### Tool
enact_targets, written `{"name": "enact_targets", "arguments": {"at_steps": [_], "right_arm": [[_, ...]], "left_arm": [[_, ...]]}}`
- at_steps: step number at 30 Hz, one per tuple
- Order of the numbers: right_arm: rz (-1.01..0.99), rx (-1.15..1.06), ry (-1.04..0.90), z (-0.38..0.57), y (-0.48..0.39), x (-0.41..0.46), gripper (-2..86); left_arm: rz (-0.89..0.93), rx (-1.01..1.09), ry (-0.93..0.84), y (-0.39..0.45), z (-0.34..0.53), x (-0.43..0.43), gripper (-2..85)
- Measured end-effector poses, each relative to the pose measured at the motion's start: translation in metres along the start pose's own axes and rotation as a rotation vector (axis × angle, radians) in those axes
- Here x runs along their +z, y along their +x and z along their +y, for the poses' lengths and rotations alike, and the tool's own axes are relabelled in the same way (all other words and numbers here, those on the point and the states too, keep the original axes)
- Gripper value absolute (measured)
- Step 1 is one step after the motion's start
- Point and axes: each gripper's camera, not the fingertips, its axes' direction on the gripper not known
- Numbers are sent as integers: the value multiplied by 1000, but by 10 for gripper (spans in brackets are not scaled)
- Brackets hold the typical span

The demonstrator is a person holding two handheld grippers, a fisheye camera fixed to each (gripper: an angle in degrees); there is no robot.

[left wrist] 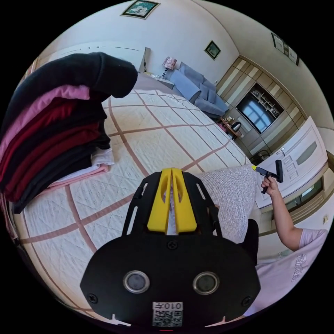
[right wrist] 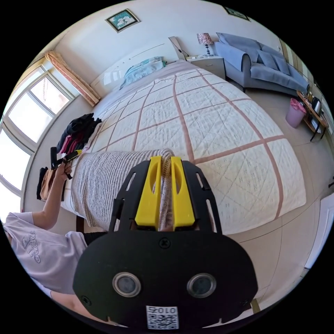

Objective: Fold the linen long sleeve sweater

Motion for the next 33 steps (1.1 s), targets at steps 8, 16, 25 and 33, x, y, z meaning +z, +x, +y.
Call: {"name": "enact_targets", "arguments": {"at_steps": [8,16,25,33], "right_arm": [[-12,28,-25,19,0,10,61],[126,2,5,28,-28,8,60],[8,118,132,66,-15,3,91],[0,40,183,173,-49,-6,104]], "left_arm": [[208,-49,-71,-17,1,12,20],[229,-25,-151,-9,-8,41,1],[36,-105,3,-20,29,-2,17],[145,7,-156,31,99,-32,82]]}}
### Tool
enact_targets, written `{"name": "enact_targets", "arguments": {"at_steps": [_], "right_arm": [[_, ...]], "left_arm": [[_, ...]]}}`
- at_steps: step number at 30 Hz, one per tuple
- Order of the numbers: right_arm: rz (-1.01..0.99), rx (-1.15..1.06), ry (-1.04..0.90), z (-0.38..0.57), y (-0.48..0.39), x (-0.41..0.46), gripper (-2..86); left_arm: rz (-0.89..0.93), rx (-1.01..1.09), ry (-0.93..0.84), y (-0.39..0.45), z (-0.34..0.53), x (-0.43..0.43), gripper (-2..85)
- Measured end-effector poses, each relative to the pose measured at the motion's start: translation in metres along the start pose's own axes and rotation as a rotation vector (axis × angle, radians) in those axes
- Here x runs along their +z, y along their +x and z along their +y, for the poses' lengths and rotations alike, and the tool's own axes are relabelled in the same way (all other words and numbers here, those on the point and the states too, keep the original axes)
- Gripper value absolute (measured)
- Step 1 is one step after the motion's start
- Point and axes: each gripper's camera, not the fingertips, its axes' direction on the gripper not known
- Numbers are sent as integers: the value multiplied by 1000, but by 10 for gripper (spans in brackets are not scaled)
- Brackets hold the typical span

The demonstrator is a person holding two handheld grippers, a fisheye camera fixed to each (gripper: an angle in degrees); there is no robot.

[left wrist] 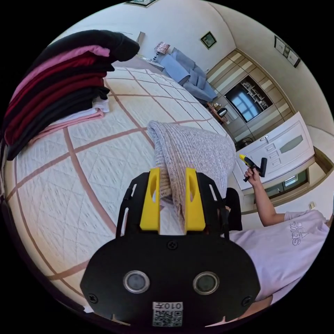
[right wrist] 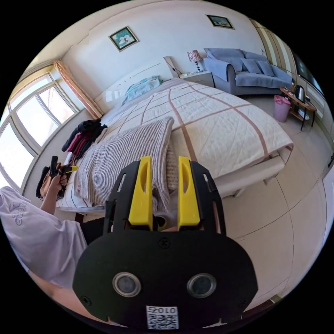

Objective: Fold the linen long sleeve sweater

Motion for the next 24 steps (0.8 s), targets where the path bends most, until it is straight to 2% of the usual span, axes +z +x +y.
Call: {"name": "enact_targets", "arguments": {"at_steps": [6,10,13,17,24], "right_arm": [[24,-13,-35,22,-37,32,96],[172,-21,-114,23,-69,58,74],[285,-45,-184,21,-81,53,55],[218,18,-181,21,-63,43,50],[201,41,-199,34,-76,71,49]], "left_arm": [[-56,25,-75,39,12,23,97],[-124,20,-76,55,15,29,74],[-82,18,-52,56,19,21,43],[-113,41,-65,59,23,19,27],[11,1,-89,50,39,22,40]]}}
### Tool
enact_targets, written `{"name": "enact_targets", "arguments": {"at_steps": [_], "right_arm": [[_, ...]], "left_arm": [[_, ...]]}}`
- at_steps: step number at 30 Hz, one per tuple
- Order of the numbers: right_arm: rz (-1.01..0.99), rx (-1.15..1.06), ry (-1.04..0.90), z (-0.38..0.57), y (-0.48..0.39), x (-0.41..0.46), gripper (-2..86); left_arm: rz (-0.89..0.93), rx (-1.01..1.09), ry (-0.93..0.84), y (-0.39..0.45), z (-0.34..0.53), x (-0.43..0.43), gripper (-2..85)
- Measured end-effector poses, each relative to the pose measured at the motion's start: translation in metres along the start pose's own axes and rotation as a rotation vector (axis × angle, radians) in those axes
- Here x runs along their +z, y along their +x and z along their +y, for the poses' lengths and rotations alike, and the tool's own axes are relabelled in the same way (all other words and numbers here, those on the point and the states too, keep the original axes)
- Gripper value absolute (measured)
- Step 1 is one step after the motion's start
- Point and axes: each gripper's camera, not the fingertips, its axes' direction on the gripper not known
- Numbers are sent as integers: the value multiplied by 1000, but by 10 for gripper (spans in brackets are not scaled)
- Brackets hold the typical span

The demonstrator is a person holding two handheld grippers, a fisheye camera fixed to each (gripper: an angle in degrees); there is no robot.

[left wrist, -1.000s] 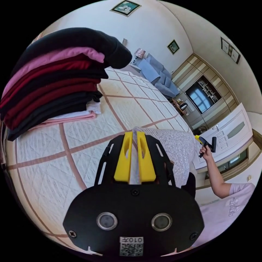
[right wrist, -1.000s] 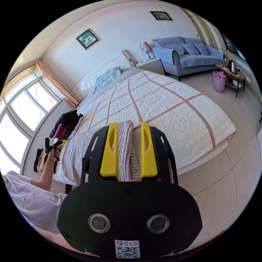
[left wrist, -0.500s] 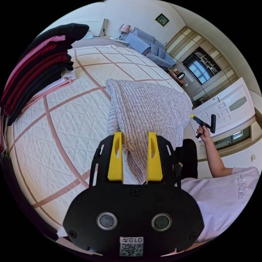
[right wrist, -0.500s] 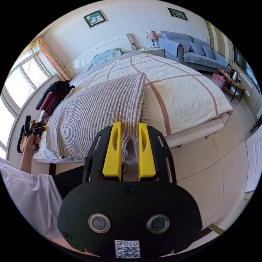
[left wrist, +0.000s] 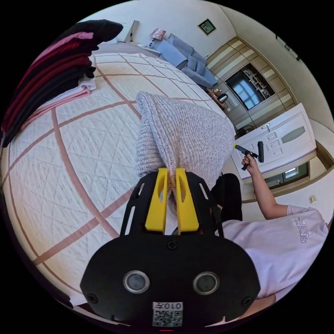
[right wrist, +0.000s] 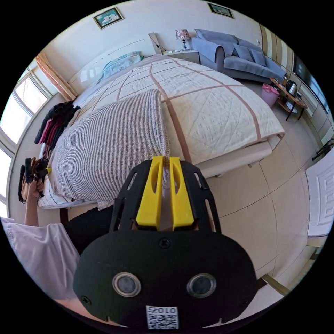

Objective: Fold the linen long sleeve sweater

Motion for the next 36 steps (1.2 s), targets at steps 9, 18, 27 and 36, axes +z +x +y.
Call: {"name": "enact_targets", "arguments": {"at_steps": [9,18,27,36], "right_arm": [[209,-19,357,48,-95,-53,60],[117,-176,249,49,-190,17,52],[45,-147,189,55,-203,41,64],[105,-195,281,66,-246,24,67]], "left_arm": [[-323,146,37,57,-1,-37,69],[-160,47,77,8,-14,-5,81],[0,-234,217,-52,53,-60,134],[60,-212,232,-60,38,-47,151]]}}
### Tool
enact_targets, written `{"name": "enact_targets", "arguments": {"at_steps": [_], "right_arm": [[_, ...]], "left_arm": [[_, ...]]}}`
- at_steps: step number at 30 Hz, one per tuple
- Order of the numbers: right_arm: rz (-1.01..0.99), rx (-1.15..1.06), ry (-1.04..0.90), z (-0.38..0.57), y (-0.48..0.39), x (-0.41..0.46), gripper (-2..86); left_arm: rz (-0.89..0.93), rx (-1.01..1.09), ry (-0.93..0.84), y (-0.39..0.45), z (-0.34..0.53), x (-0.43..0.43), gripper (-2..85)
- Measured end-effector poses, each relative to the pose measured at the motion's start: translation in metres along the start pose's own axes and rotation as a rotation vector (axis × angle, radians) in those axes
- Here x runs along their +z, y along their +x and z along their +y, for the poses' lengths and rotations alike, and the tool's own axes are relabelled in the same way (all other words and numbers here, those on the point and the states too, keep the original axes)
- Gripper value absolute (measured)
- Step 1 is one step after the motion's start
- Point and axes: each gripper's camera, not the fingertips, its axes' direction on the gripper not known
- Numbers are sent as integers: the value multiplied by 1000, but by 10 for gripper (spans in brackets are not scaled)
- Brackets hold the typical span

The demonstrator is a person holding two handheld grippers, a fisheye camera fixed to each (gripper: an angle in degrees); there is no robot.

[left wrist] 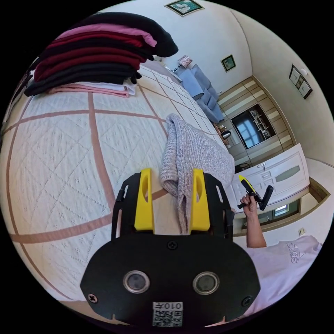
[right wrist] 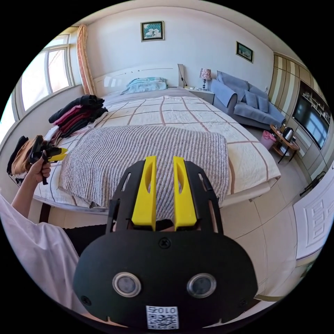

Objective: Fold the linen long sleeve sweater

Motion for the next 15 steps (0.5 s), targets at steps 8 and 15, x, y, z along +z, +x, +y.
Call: {"name": "enact_targets", "arguments": {"at_steps": [8,15], "right_arm": [[-96,-13,11,-4,-19,17,67],[-148,-39,9,-12,-27,33,63]], "left_arm": [[34,-19,-35,-1,0,2,135],[174,-84,-20,-18,-9,-6,115]]}}
